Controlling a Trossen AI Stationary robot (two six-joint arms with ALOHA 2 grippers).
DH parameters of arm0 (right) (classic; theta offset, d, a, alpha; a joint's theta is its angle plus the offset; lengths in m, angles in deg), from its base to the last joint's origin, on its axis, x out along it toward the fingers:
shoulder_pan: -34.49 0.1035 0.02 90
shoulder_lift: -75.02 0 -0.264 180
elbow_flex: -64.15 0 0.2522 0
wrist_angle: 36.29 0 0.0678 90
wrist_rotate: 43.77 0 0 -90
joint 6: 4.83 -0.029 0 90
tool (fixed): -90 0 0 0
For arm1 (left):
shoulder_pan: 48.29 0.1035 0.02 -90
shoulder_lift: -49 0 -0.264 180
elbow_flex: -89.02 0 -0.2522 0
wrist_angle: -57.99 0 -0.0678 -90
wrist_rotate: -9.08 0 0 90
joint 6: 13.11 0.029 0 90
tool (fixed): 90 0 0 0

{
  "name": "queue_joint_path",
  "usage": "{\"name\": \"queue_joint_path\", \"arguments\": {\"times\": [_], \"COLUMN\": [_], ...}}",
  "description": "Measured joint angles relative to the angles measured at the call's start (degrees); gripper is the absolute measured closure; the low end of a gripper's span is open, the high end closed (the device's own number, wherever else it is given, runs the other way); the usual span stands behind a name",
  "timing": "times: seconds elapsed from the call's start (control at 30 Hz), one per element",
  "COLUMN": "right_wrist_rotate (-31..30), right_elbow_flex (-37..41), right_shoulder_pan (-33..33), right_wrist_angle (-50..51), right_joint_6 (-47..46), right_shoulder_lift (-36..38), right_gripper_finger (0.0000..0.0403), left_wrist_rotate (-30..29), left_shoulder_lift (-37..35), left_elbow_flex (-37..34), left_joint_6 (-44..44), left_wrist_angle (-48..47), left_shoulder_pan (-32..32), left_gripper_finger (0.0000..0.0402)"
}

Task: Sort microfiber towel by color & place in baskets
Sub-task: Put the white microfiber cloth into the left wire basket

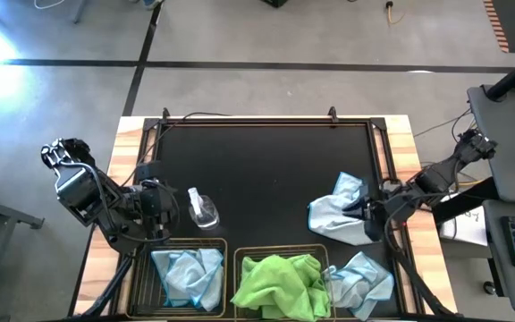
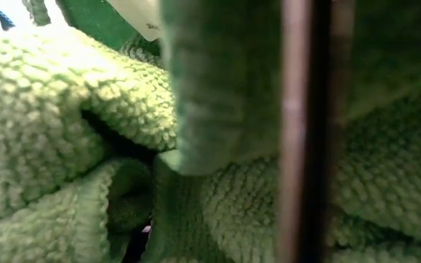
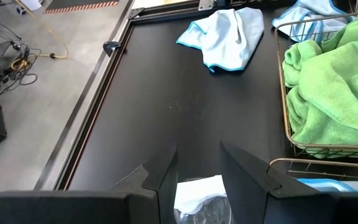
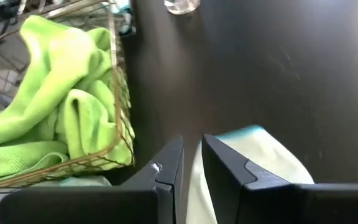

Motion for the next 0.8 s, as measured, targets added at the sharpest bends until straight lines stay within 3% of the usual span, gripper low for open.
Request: {"name": "queue_joint_path", "arguments": {"times": [0.27,0.43,0.6,0.8], "right_wrist_rotate": [0.4,4.4,8.9,9.0], "right_elbow_flex": [0.0,0.3,1.8,2.1], "right_shoulder_pan": [0.0,0.0,0.0,0.0], "right_wrist_angle": [18.7,26.2,26.3,25.9], "right_joint_6": [-22.3,-33.6,-37.6,-38.7], "right_shoulder_lift": [2.5,1.7,0.3,-4.3], "right_gripper_finger": [0.0349,0.0349,0.0349,0.0349], "left_wrist_rotate": [0.0,0.0,0.0,0.0], "left_shoulder_lift": [0.0,0.0,0.0,0.0], "left_elbow_flex": [0.0,0.0,0.0,0.0], "left_joint_6": [-0.2,-0.2,-0.6,-0.6], "left_wrist_angle": [0.0,0.0,0.0,0.0], "left_shoulder_pan": [0.0,0.0,0.0,0.0], "left_gripper_finger": [0.0299,0.0299,0.0299,0.0299]}}
